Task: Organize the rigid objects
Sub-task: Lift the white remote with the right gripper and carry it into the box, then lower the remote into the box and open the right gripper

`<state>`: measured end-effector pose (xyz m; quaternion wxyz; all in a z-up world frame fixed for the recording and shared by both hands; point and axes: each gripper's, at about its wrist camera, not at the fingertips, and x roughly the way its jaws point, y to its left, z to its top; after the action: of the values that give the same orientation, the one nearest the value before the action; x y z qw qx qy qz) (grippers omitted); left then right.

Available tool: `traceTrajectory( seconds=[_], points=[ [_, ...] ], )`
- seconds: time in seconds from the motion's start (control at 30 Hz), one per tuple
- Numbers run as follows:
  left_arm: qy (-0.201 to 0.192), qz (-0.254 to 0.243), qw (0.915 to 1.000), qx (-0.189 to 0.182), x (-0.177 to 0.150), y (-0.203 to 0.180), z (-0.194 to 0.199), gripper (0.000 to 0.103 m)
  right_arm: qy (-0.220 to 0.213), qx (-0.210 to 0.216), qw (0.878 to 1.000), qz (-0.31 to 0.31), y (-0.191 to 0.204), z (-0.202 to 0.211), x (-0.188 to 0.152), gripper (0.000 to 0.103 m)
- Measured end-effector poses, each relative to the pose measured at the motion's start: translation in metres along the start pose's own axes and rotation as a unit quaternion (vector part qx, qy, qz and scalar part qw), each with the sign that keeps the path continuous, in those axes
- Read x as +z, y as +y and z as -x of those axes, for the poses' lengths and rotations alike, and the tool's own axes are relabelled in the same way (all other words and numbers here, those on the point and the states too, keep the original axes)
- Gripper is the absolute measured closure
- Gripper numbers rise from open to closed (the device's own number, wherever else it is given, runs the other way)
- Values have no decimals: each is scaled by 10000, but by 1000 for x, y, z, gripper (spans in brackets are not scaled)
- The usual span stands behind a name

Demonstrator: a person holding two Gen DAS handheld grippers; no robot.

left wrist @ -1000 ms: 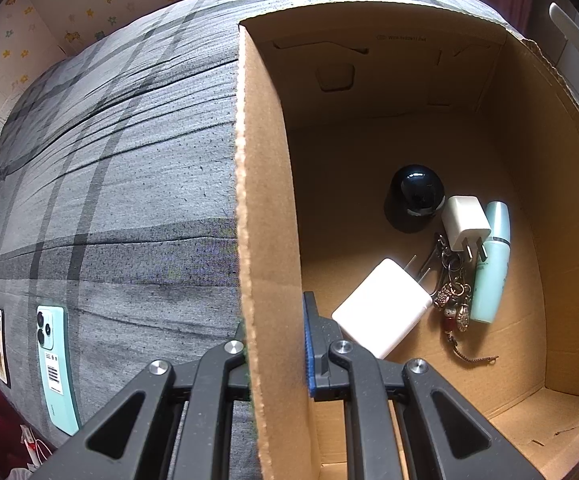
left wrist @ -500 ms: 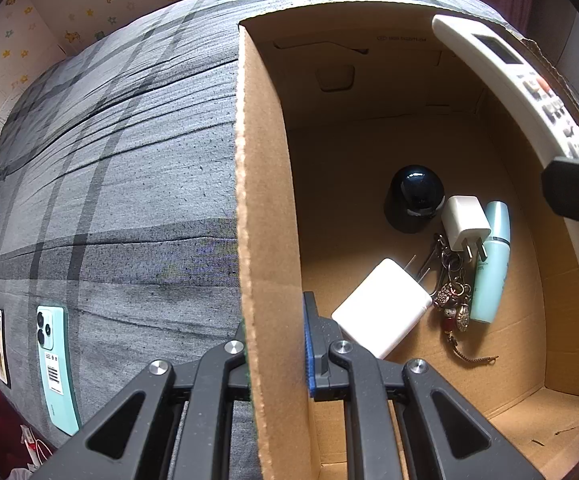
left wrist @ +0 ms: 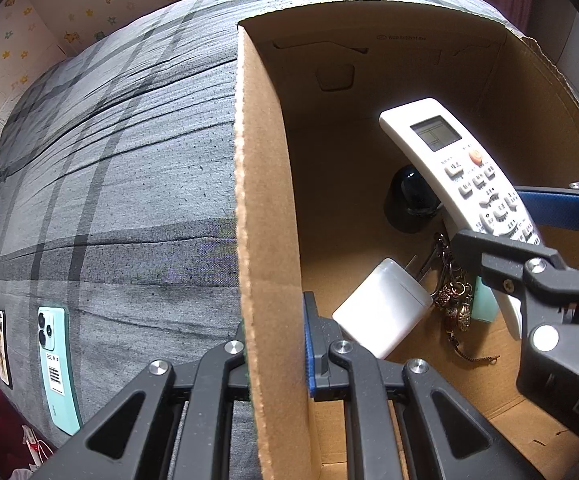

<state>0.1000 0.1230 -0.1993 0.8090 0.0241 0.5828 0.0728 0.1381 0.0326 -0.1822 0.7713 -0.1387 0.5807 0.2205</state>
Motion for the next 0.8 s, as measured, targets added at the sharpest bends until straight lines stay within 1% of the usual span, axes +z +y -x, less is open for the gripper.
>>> traceTrajectory(
  seconds=[0.4, 0.5, 0.57, 0.63, 0.67, 0.7, 0.73, 0.8],
  points=[
    [0, -6, 10000, 15, 0, -1, 0, 90, 142, -54, 9999, -10, -1, -16, 1, 53],
    [0, -19, 10000, 34, 0, -2, 1, 90, 45, -49, 10000, 11, 0, -11, 3, 47],
    [4, -12, 10000, 21, 0, -2, 1, 90, -15, -58, 10000, 15, 0, -7, 4, 39],
    [0, -16, 10000, 35, 0, -2, 1, 90, -88, -69, 9999, 18, 0, -3, 4, 25],
    [-1, -15, 10000, 36, 0, -2, 1, 90, -132, -77, 9999, 27, 0, -1, 4, 23],
    [-2, -26, 10000, 46, 0, -3, 2, 90, -160, -87, 9998, 48, 0, 1, 4, 19],
    [-2, -24, 10000, 49, -1, -3, 2, 90, -185, -85, 9998, 74, 2, 3, 4, 16],
    [-5, -16, 10000, 38, -1, -2, 2, 90, -216, -79, 9997, 127, 5, 6, 3, 15]
  ],
)
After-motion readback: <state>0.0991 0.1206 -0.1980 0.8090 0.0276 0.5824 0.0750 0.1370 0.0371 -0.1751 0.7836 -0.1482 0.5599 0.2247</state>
